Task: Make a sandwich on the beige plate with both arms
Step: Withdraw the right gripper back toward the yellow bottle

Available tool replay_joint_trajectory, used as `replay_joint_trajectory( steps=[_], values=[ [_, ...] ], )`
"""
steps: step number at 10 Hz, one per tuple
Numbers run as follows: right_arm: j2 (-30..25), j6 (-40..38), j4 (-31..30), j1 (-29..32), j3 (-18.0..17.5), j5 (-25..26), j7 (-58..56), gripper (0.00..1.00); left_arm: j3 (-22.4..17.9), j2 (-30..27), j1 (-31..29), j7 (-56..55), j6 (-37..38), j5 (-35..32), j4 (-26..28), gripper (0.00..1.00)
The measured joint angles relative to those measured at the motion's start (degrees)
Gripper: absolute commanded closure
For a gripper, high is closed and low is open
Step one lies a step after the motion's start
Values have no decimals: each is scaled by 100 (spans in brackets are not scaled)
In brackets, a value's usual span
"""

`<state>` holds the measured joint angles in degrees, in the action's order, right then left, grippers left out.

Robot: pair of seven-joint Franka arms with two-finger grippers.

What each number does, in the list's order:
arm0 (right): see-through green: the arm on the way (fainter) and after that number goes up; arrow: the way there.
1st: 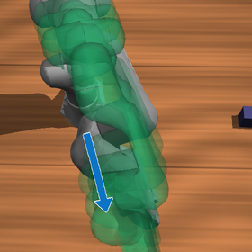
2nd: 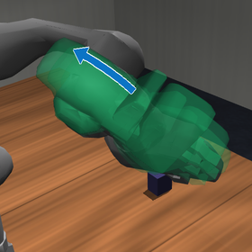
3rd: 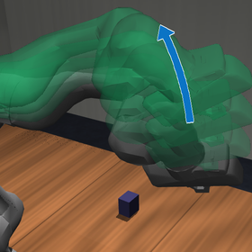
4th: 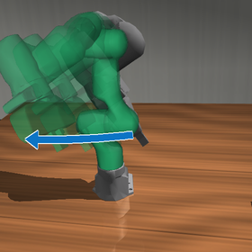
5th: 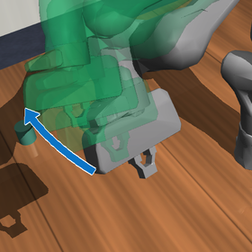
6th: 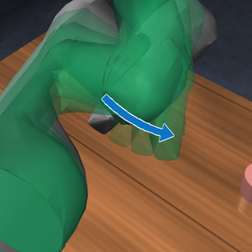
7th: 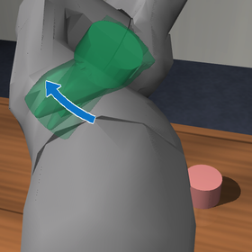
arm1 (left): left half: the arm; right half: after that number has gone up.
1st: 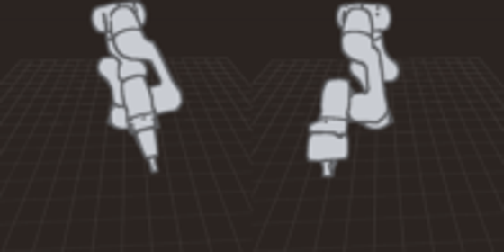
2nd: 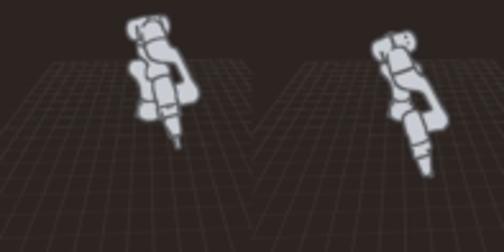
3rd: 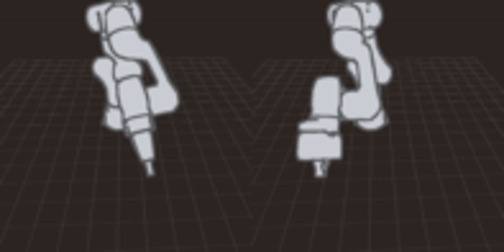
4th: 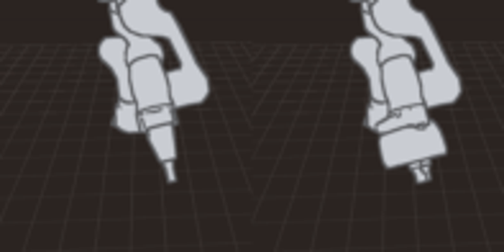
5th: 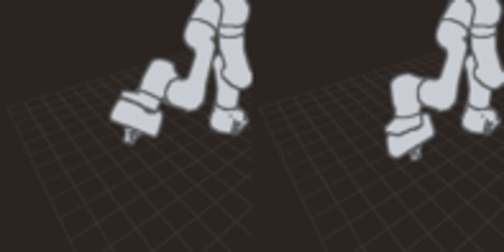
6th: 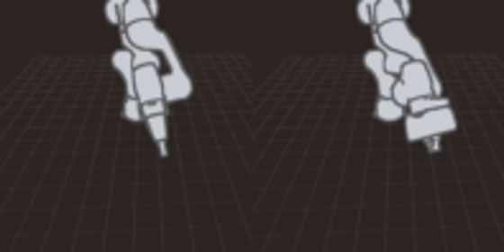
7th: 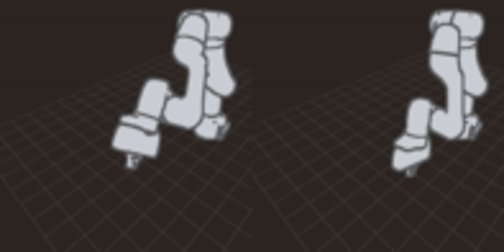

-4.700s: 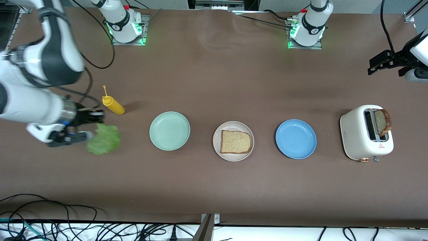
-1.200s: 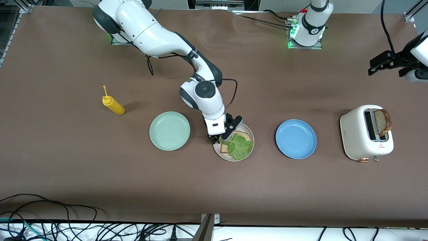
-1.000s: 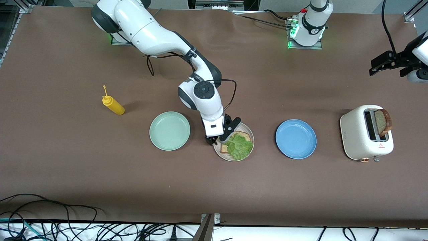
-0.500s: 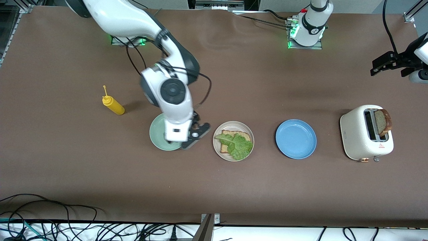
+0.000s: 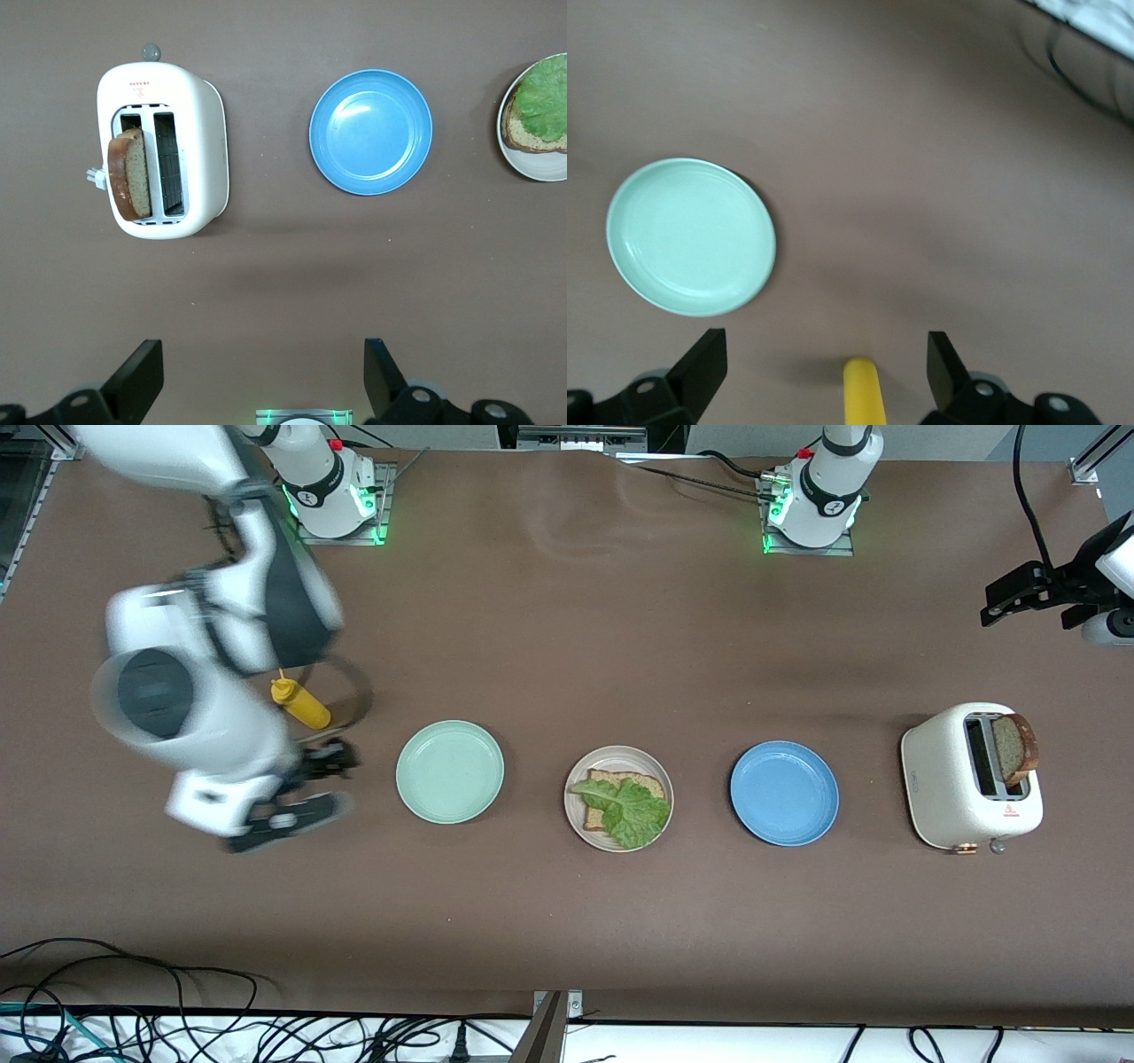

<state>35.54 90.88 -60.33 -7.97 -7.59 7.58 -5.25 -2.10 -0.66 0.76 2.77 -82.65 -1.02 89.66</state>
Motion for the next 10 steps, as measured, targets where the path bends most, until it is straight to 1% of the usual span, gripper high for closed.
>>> replay_joint_trajectory(
  steps=[1,2,4,5,6,7,9,10],
  values=[
    [-96,-145,0,344,33,-99,-3,0,0,1,-1,0,0,0,-1,0],
    [-184,-278,0,492,169,-141,-3,0,-1,3,-2,0,-1,0,-1,0],
    [-279,-579,-51,502,466,-204,1,0,-1,5,-4,0,-1,0,-1,0],
    [-402,-610,-212,487,574,-205,4,0,-1,5,-3,0,-1,0,-1,0],
    [-637,-514,-551,487,666,-225,4,0,-1,7,-3,0,-2,0,-1,0],
    [-979,-167,-1108,489,743,-280,2,0,-1,8,-3,0,-2,0,-1,0],
    [-1861,907,-2714,490,864,-380,-148,0,-1,10,-3,0,-3,0,-1,0],
    [-2283,1389,-3535,488,993,-568,-424,0,0,11,-3,0,-3,0,-1,0]
  ],
)
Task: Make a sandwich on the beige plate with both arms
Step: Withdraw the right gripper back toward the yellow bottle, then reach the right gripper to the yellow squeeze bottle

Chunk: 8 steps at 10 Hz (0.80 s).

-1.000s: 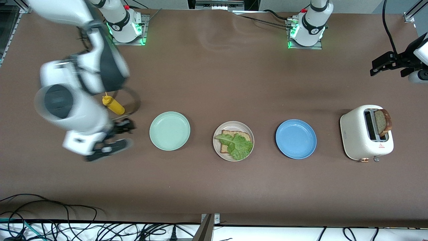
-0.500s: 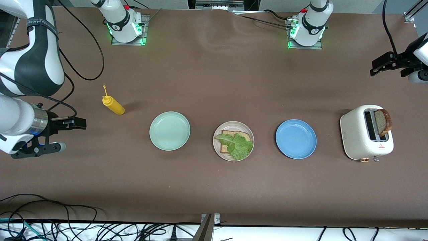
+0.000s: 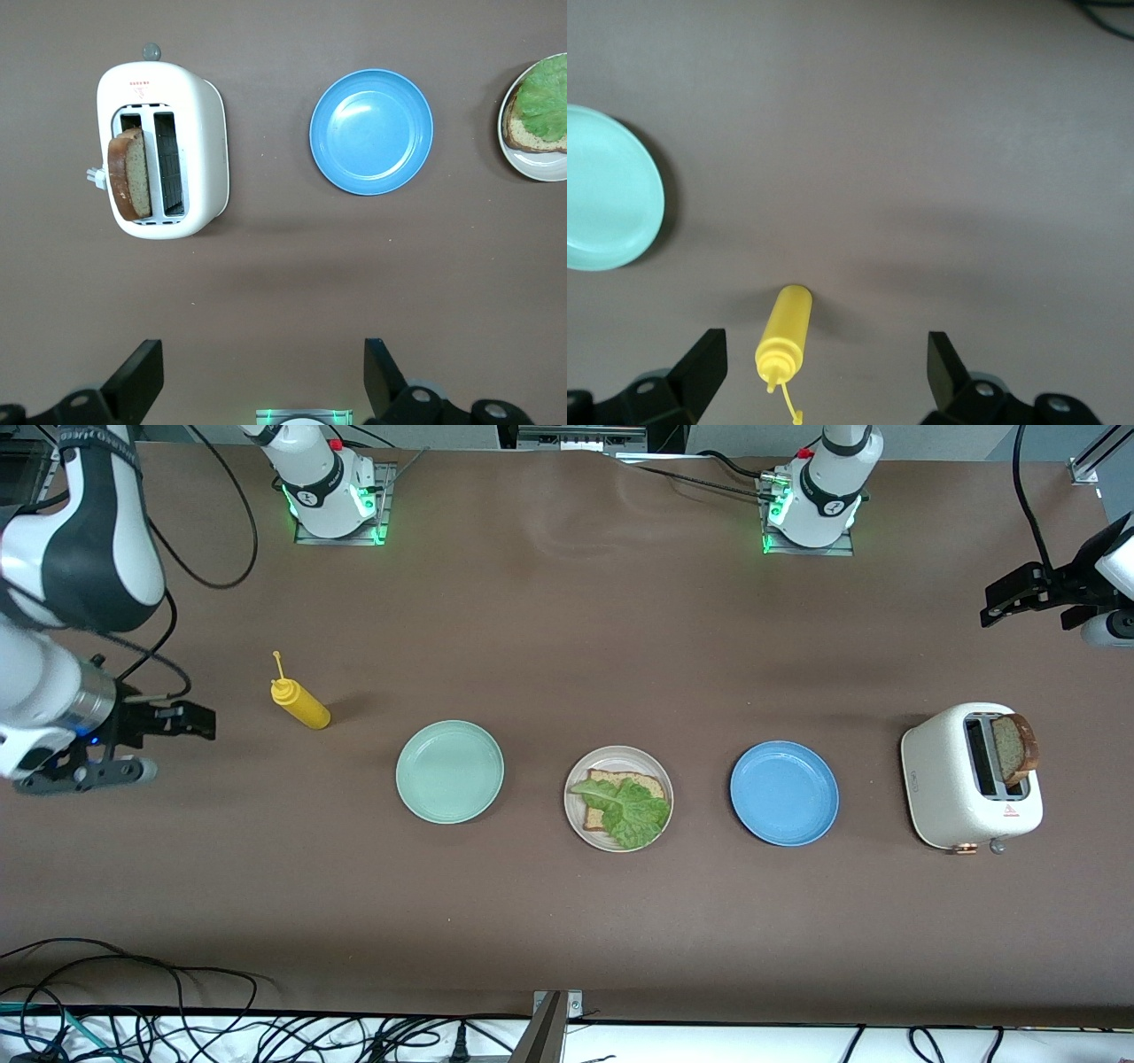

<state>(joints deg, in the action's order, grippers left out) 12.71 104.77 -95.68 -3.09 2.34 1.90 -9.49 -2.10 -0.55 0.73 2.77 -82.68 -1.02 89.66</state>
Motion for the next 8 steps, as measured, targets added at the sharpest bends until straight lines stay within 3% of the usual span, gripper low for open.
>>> replay_joint_trajectory(
  steps=[4,6,8],
  values=[
    [-718,1591,-2082,18,999,-1381,-2535,0,-4,1,-3,0,0,0,0,0],
    [-743,1858,-2659,25,1487,-2663,-4550,0,-4,1,-4,0,0,0,0,0],
    [-726,1875,-3039,33,1831,-3528,-6216,0,-3,1,-4,0,0,0,0,0]
  ],
)
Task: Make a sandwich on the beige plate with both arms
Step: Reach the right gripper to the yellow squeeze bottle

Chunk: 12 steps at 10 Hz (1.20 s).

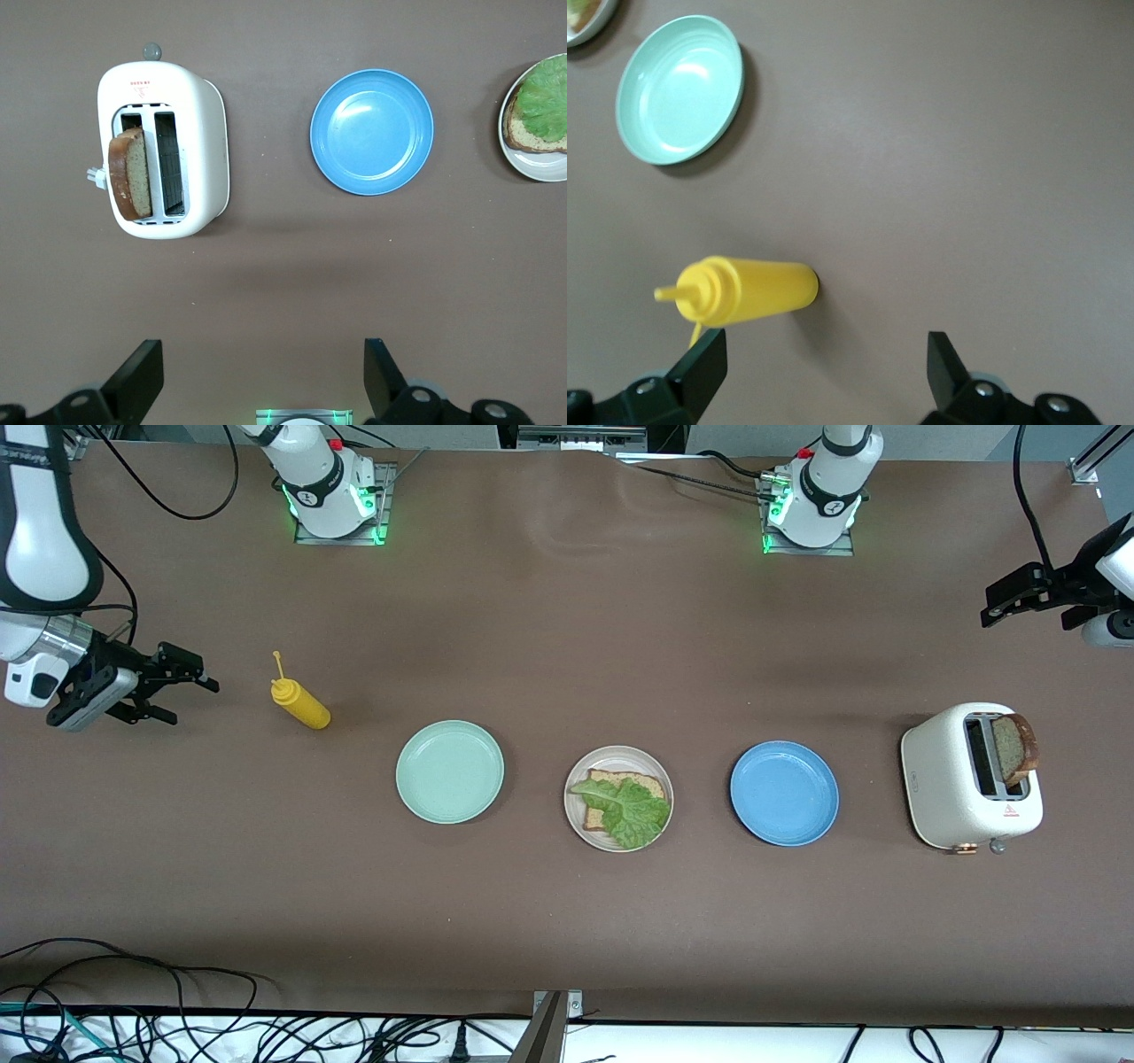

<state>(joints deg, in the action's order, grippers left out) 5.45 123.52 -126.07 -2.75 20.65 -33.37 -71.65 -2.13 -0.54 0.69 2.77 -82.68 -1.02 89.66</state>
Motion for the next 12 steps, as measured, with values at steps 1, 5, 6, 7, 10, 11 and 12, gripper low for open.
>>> replay_joint_trajectory(
  steps=[1,5,6,7,10,11,12],
  values=[
    [15,2,-163,4,107,-342,-708,0,0,0,0,0,0,0,0,0],
    [491,-20,-743,103,395,-2208,-4032,0,1,0,-1,0,0,0,0,0],
    [747,-140,-805,166,396,-2719,-4643,0,1,0,-2,0,0,0,0,0],
    [1039,-358,-816,209,397,-3254,-5189,0,1,0,-2,0,0,0,0,0],
    [1596,-823,-807,217,393,-4106,-6487,0,1,0,-2,0,0,0,0,0],
    [1706,-988,-806,227,392,-4200,-6739,0,1,0,-2,0,0,0,0,0],
    [1801,-1145,-806,247,389,-4242,-6920,0,1,0,-2,0,0,0,0,0]
  ],
)
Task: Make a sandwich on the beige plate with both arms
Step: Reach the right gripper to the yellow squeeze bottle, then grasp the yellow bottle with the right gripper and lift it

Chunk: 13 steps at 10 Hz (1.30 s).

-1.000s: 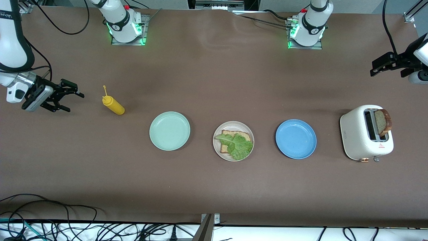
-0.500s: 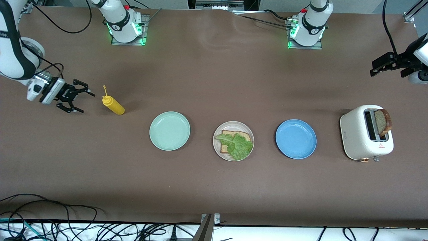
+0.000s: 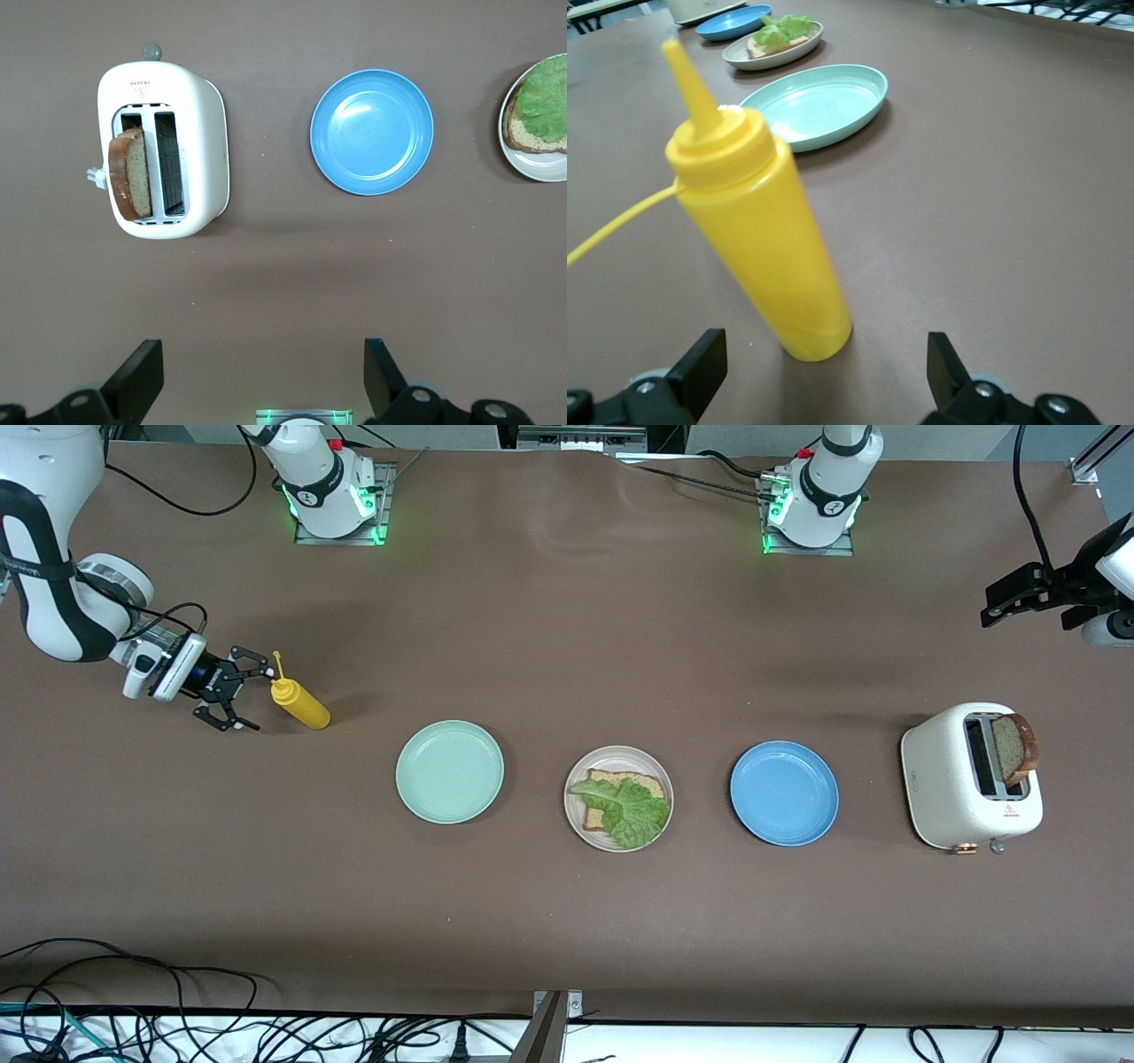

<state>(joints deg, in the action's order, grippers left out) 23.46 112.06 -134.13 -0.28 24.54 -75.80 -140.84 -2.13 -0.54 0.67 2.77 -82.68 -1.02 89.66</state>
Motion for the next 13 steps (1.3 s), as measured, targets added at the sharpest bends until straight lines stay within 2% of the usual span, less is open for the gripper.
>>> replay_joint_trajectory(
  steps=[2,6,7,8,9,10,13],
  values=[
    [122,-156,2,37,-107,-170,-200,0,0,0,0,0,0,0,0,0],
    [324,-160,10,44,-616,-783,-316,0,0,0,0,0,0,0,0,0],
    [375,-155,14,44,-691,-895,-361,26,0,0,0,0,0,0,0,0],
    [420,-151,19,44,-731,-969,-392,66,0,0,0,0,0,0,0,0],
    [441,-150,27,45,-737,-998,-398,86,0,0,0,0,0,0,0,0],
    [445,-150,47,51,-744,-1002,-403,88,0,0,0,0,0,0,0,0],
    [448,102,451,70,-982,-980,-269,88,0,0,0,0,0,0,0,0]
  ],
)
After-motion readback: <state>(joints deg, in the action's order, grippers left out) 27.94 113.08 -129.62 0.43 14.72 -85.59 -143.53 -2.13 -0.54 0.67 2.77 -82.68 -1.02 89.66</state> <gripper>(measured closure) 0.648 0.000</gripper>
